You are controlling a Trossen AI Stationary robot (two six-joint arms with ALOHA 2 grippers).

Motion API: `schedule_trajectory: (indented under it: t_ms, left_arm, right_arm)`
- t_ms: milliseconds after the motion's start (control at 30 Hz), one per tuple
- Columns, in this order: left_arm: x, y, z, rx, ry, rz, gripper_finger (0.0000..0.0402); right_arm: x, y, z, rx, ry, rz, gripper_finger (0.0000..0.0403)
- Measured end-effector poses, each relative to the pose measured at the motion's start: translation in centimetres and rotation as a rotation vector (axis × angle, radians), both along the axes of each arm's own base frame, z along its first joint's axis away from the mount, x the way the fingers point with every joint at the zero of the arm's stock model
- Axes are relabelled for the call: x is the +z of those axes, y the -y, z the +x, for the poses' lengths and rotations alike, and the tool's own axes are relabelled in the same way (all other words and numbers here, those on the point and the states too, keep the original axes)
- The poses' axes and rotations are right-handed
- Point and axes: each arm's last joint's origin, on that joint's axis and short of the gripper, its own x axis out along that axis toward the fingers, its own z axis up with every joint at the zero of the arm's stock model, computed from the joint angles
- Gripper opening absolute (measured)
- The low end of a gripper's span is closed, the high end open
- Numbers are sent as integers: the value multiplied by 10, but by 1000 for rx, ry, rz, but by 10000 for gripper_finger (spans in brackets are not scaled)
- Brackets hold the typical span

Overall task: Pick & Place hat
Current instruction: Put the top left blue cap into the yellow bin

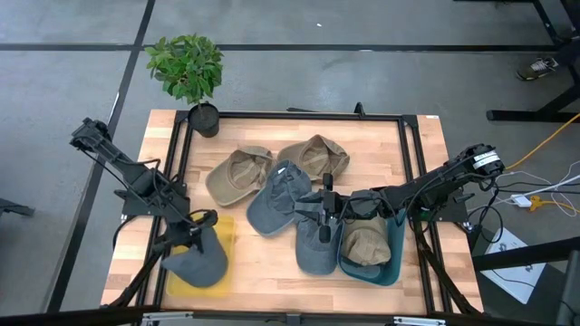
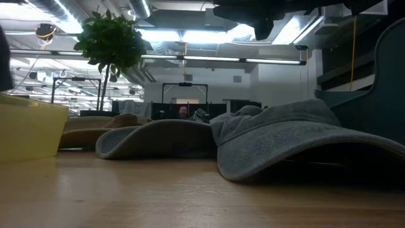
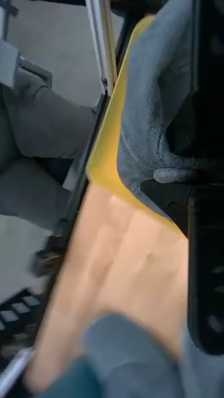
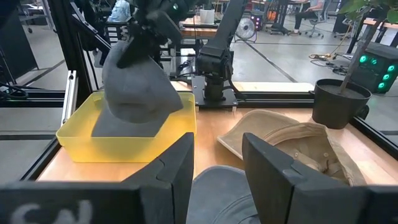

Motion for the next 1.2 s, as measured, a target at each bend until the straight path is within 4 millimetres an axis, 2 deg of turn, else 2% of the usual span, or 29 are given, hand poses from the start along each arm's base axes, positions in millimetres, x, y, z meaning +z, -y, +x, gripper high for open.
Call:
schedule_trajectory:
  t_ms: [200, 300, 633, 967, 1200]
  left_arm:
    - [0, 1, -5, -255, 113, 47, 18]
    - [-2, 1, -6, -316, 125, 67, 18]
    - [-5, -7, -4, -239, 47, 62, 22]
    - [-5, -14, 0, -200, 55, 66, 60]
    - [-4, -16, 2, -132, 1, 29, 97]
  right_arm:
    - [0, 1, 0, 0, -3, -28, 135]
    - [0, 4, 1, -10, -2, -22, 135]
    - [2, 13, 4, -42, 19, -9, 135]
    - [3, 13, 4, -41, 29, -6, 135]
    - [3, 13, 4, -42, 29, -8, 135]
